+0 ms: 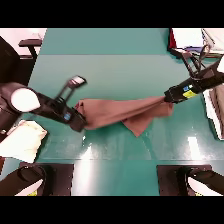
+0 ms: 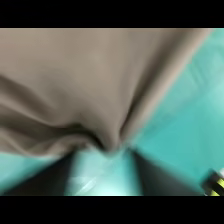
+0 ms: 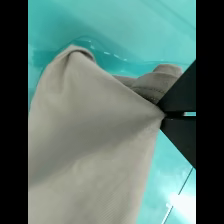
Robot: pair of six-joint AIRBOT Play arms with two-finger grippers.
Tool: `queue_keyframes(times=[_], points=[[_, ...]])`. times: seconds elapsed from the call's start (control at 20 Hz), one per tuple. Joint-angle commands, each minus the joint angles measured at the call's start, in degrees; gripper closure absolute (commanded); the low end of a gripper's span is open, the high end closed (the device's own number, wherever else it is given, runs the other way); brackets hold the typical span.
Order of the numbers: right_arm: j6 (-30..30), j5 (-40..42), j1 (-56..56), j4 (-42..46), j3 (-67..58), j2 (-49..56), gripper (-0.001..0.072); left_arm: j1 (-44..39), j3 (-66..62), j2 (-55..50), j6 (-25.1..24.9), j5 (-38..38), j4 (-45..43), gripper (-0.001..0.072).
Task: Fold the shirts.
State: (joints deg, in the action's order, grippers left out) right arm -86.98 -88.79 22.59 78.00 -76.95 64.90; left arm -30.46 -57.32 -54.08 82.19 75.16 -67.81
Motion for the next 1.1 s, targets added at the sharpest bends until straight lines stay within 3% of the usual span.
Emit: queue_keyframes(times=[0.0, 0.15, 0.3, 0.45, 0.55, 0.75, 0.9, 1.05], points=[[-1.2, 1.4, -2.5, -0.4, 4.1, -2.7, 0.0696, -5.6, 2.3, 0.0, 0.3, -3.1, 6.4, 0.0053], [-1.3, 1.8, -3.1, -0.5, 4.5, -3.0, 0.0696, -2.3, 0.3, 0.0, 0.6, -6.1, 3.4, 0.0054], [-1.3, 2.6, -3.1, -0.5, 4.5, -3.0, 0.0696, 7.7, -0.6, -0.1, 2.0, -11.3, -1.2, 0.0054], [-1.3, 3.6, -3.1, -0.5, 4.5, -2.9, 0.0696, 19.5, -0.6, -4.2, 1.6, -13.4, -0.8, 0.0165], [-1.3, 3.6, -3.1, -0.5, 4.5, -2.9, 0.0696, 23.5, -0.6, -9.1, -0.8, -13.7, -0.8, 0.0165], [-1.3, 3.7, -3.1, -0.5, 4.5, -2.9, 0.0696, 23.7, -0.6, -19.1, -10.6, -15.5, 3.6, 0.0164], [-1.4, 3.8, -3.1, -0.5, 4.5, -2.9, 0.0696, 23.7, -0.6, -24.2, -14.5, -18.5, 8.7, 0.0164], [-1.5, 4.3, -3.1, -0.5, 4.5, -2.9, 0.0696, 23.7, -0.6, -27.0, -15.2, -20.6, 11.3, 0.0164]])
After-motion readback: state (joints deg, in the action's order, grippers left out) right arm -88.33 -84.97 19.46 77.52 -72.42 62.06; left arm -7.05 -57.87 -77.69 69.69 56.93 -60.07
